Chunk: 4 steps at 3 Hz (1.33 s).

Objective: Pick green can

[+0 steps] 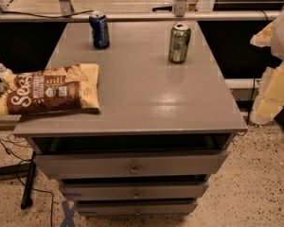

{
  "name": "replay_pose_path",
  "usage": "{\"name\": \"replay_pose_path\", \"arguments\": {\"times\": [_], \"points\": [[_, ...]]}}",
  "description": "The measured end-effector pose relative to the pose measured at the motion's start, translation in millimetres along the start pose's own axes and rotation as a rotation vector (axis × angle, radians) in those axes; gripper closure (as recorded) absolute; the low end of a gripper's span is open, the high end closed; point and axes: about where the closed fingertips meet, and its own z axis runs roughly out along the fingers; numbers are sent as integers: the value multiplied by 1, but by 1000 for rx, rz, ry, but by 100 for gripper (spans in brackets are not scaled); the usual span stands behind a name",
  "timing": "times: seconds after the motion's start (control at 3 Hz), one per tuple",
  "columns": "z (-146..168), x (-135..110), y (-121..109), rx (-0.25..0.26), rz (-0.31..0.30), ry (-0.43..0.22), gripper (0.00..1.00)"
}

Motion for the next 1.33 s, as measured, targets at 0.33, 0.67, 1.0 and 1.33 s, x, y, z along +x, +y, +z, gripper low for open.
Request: {"name": "replay_pose_path", "arguments": {"times": [0.33,0.67,1.0,1.33], "points": [[0,0,0,2,0,-1,0],[21,-6,-21,9,10,-52,0],[48,-12,-66,31,47,-150,0],[73,-21,-114,67,88,-255,0]]}}
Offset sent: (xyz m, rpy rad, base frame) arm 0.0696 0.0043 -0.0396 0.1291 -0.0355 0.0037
